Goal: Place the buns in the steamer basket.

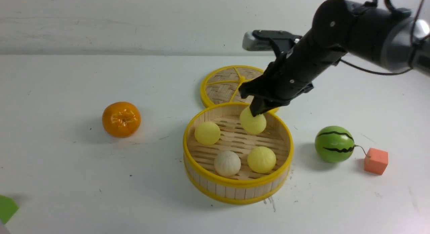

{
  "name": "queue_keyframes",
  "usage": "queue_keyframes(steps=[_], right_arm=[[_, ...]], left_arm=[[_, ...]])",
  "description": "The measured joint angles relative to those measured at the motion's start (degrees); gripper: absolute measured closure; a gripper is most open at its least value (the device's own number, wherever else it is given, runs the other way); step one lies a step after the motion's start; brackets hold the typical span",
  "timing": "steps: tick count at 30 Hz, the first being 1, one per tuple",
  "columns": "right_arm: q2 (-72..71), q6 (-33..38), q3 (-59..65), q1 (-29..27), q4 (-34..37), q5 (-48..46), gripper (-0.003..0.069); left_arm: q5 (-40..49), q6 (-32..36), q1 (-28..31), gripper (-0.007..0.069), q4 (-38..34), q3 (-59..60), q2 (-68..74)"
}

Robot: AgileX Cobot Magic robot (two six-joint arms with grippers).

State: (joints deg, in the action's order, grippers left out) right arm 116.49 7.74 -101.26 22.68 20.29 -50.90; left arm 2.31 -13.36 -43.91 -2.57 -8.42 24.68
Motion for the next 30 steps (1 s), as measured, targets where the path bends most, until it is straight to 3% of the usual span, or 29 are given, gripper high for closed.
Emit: queue_keyframes(steps=[5, 9, 10, 14, 16, 19, 23, 25, 27, 30], right_arm=[[4.1, -0.4, 0.0, 0.8, -0.5, 3.6, 0.0541], [5.1, -1.2, 0.0, 0.7, -0.9, 5.0, 0.0423], [5.1, -1.3, 0.0, 0.7, -0.9, 5.0, 0.0363], [1.8, -1.5, 0.0, 0.7, -1.2, 1.4, 0.0234], [-1.7, -1.5, 0.0, 0.7, -1.7, -2.8, 0.0225], [-8.5, -3.1, 0.5, 0.7, -3.6, -9.5, 0.0269], [-21.0, -7.7, 5.7, 0.7, -7.7, -14.4, 0.0425], [-24.9, -8.6, 8.4, 0.7, -8.7, -14.8, 0.0482], [-32.4, -11.7, 15.1, 0.7, -10.3, -14.3, 0.0596], [-41.2, -14.9, 23.4, 0.7, -11.7, -12.1, 0.0673]], left_arm=[[0.0, 0.0, 0.0, 0.0494, 0.0, 0.0, 0.0], [0.0, 0.0, 0.0, 0.0494, 0.0, 0.0, 0.0], [0.0, 0.0, 0.0, 0.0493, 0.0, 0.0, 0.0], [0.0, 0.0, 0.0, 0.0487, 0.0, 0.0, 0.0], [0.0, 0.0, 0.0, 0.0484, 0.0, 0.0, 0.0], [0.0, 0.0, 0.0, 0.0481, 0.0, 0.0, 0.0], [0.0, 0.0, 0.0, 0.048, 0.0, 0.0, 0.0], [0.0, 0.0, 0.0, 0.048, 0.0, 0.0, 0.0], [0.0, 0.0, 0.0, 0.0478, 0.0, 0.0, 0.0], [0.0, 0.0, 0.0, 0.0473, 0.0, 0.0, 0.0]])
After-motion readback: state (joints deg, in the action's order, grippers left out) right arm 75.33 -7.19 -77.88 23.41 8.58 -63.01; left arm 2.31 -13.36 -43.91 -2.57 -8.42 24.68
